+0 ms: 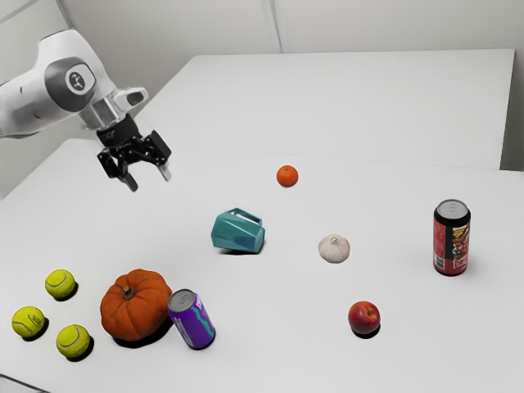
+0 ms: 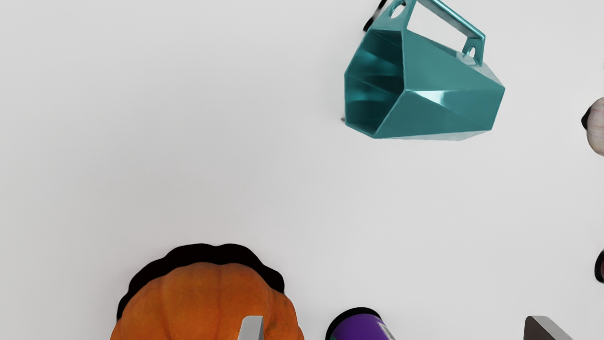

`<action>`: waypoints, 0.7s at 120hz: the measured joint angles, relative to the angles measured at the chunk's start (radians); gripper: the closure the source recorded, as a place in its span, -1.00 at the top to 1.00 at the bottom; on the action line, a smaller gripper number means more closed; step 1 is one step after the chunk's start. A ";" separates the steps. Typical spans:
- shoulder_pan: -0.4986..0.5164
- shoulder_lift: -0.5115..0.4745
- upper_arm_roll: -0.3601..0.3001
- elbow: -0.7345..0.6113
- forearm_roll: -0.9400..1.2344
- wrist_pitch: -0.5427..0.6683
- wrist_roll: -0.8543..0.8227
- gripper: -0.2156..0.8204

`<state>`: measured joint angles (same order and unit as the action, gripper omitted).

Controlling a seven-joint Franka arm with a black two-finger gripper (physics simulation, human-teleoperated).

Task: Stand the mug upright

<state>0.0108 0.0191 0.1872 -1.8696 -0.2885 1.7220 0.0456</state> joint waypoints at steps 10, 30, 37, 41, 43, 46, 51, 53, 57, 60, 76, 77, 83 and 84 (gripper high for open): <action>0.008 0.059 0.001 -0.001 -0.068 0.008 0.009 0.58; -0.017 0.153 0.001 -0.001 -0.196 0.024 0.024 0.58; -0.016 0.184 0.001 0.003 -0.234 0.033 0.032 0.58; -0.016 0.199 0.001 0.007 -0.254 0.038 0.036 0.58; -0.016 0.205 0.001 0.008 -0.263 0.040 0.037 0.58; -0.016 0.215 0.001 0.010 -0.275 0.044 0.040 0.58; -0.016 0.232 0.001 0.013 -0.296 0.050 0.044 0.58; -0.016 0.238 0.001 0.016 -0.303 0.053 0.046 0.58; -0.015 0.253 0.002 0.022 -0.318 0.059 0.049 0.58; -0.015 0.264 0.002 0.027 -0.329 0.062 0.052 0.58; -0.015 0.318 0.001 0.057 -0.377 0.081 0.062 0.58; -0.015 0.322 0.001 0.058 -0.379 0.082 0.063 0.58; -0.015 0.340 0.001 0.064 -0.395 0.087 0.067 0.58; -0.015 0.343 0.001 0.064 -0.397 0.088 0.067 0.58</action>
<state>-0.0046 0.3619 0.1886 -1.8052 -0.6857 1.8098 0.1126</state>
